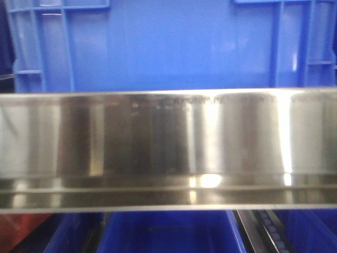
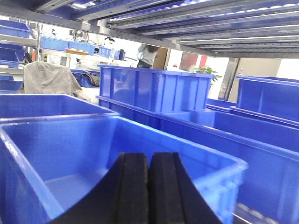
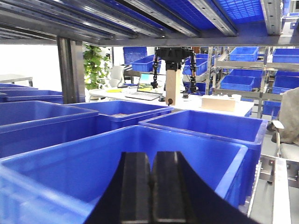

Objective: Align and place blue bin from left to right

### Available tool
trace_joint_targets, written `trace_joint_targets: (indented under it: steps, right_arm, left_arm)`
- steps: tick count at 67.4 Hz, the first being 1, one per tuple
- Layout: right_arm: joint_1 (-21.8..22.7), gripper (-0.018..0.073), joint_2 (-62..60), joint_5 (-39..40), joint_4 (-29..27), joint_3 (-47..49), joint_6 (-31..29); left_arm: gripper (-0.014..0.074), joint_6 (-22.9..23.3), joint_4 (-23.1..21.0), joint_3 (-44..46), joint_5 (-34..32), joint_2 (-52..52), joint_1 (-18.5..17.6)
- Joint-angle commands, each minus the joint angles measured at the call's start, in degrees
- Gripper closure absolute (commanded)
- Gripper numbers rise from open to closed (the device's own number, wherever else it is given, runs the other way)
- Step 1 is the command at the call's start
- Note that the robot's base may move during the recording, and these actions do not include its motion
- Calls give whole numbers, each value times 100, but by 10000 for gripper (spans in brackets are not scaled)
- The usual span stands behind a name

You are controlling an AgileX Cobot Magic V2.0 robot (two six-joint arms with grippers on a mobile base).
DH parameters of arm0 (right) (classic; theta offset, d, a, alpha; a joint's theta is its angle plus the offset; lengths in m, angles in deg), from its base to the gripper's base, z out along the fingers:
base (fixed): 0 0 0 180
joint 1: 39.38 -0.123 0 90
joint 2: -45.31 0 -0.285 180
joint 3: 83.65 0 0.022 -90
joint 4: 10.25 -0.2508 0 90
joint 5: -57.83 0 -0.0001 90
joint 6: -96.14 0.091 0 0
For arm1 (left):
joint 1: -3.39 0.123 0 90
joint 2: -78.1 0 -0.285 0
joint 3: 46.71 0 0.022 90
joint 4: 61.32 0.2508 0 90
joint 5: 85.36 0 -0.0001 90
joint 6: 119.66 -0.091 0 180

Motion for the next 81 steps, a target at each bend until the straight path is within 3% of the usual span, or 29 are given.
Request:
trace_joint_targets:
  steps: [1,81]
  right_arm:
    - [-9,638,-23,70,60,-2,-31]
    - [-9,638,-23,70,60,-2,-31]
  left_arm:
    - [707,-5,31,15,-145,30,-38]
    - [707,-5,31,15,-145,30,-38]
